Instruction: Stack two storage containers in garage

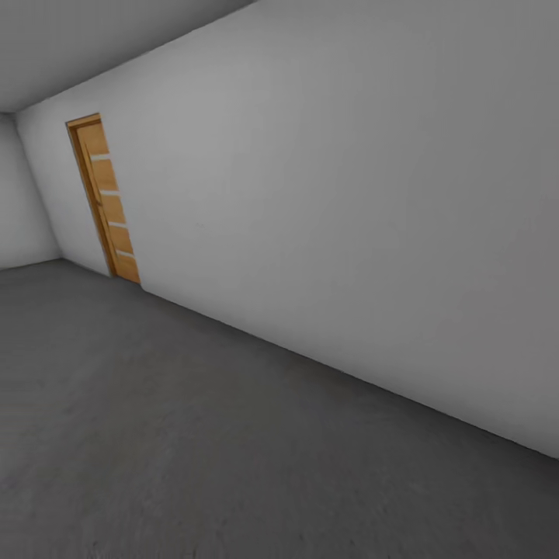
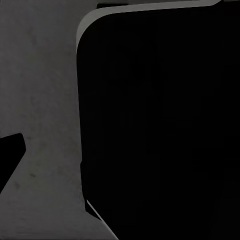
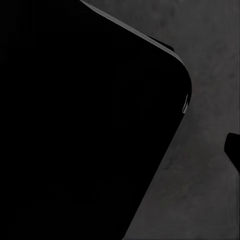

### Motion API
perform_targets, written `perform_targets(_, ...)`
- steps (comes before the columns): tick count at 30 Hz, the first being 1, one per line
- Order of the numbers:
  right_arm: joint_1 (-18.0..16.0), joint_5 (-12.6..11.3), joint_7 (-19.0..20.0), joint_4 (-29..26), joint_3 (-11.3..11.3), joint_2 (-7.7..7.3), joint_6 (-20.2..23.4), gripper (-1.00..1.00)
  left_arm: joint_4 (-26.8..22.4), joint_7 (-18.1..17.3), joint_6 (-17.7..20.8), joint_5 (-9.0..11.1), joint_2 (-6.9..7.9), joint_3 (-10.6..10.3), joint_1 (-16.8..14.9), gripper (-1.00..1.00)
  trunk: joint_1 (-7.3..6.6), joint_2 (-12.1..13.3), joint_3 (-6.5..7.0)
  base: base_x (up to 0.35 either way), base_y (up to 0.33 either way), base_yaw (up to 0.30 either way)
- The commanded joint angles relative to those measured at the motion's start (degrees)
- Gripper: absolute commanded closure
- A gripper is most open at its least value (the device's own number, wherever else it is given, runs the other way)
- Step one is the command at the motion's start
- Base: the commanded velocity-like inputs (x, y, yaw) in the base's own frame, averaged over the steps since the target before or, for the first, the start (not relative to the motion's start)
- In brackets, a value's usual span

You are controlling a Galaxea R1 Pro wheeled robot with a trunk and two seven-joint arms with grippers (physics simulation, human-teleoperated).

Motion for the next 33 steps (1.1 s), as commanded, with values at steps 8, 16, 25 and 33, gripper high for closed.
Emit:
perform_targets(8, 0.0, -0.3, -0.2, 0.0, 0.5, 0.09, -0.2, -1.00, 0.0, 0.0, -0.1, 0.0, 0.00, 0.1, 0.0, -1.00, 0.00, 0.0, -0.05, 0.000, 0.000, 0.290)
perform_targets(16, 0.0, -4.6, -0.2, 0.0, 0.5, -0.05, -0.4, -1.00, 0.0, 0.0, -0.1, 0.0, 0.00, 0.0, 0.0, -1.00, 0.00, 0.0, -0.05, 0.000, 0.000, 0.290)
perform_targets(25, 0.0, -5.7, -0.2, 0.0, 0.5, -0.29, -0.3, -1.00, 0.0, 0.0, -0.1, 0.0, 0.00, 0.0, 0.0, -1.00, 0.00, 0.0, -0.05, 0.000, 0.000, 0.291)
perform_targets(33, 0.0, -9.9, -0.7, 0.0, 0.5, -0.59, -0.2, -1.00, 0.0, 0.0, -0.1, 0.0, 0.00, 0.0, 0.0, -1.00, 0.00, 0.0, -0.05, 0.000, 0.000, 0.290)
